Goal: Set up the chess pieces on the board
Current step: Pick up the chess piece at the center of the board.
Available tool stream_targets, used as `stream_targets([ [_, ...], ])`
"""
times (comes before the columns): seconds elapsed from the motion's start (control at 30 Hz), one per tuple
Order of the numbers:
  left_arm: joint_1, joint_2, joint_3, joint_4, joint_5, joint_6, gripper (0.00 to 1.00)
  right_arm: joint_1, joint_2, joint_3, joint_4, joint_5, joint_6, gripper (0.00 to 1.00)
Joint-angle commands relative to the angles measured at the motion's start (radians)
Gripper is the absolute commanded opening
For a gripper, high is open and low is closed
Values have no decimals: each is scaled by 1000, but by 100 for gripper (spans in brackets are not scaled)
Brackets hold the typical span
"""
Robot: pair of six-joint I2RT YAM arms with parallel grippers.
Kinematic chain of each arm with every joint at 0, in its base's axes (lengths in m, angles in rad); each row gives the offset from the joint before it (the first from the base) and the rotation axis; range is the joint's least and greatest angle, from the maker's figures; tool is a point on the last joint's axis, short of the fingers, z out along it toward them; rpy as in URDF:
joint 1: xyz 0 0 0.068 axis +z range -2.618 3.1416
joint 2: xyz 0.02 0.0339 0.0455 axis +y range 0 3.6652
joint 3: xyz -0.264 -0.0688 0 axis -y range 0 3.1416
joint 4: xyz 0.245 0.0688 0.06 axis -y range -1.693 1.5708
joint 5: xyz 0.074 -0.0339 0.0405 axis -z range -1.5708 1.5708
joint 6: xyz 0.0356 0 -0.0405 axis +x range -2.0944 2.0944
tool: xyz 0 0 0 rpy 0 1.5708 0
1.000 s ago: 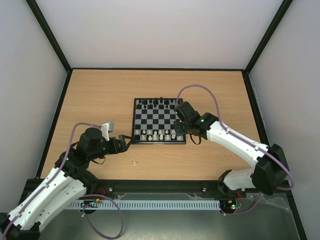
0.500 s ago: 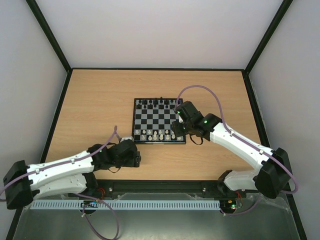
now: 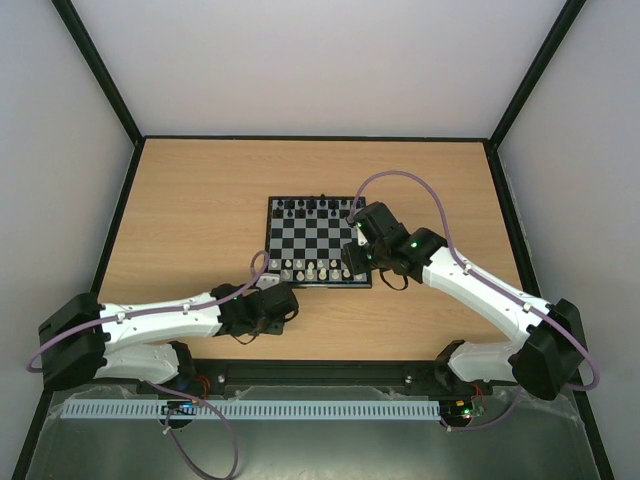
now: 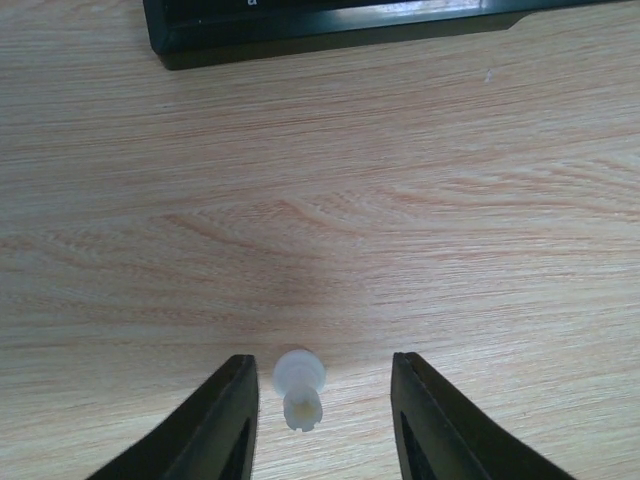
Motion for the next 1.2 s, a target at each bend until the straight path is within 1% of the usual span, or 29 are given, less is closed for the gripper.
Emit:
stream_targets([
  [0.0, -19, 11, 16, -17, -24, -8, 34, 8, -18, -19, -8, -11, -12, 42],
  [0.1, -36, 24, 11, -22, -24, -23, 33, 9, -17, -18, -9, -13, -13, 42],
  [0.63, -55, 21, -37, -37, -45, -75, 34, 19, -13, -21, -11, -7, -12, 42],
  [0.77, -64, 25, -36, -31, -49, -79, 32, 23, -14, -22, -10, -7, -12, 42],
  [0.9, -74, 42, -32, -32, -50, -82, 27, 25, -14, -22, -10, -8, -13, 42],
  [1.17, -91, 60, -33, -31, -60, -102, 25, 29, -17, -26, -9, -6, -11, 42],
])
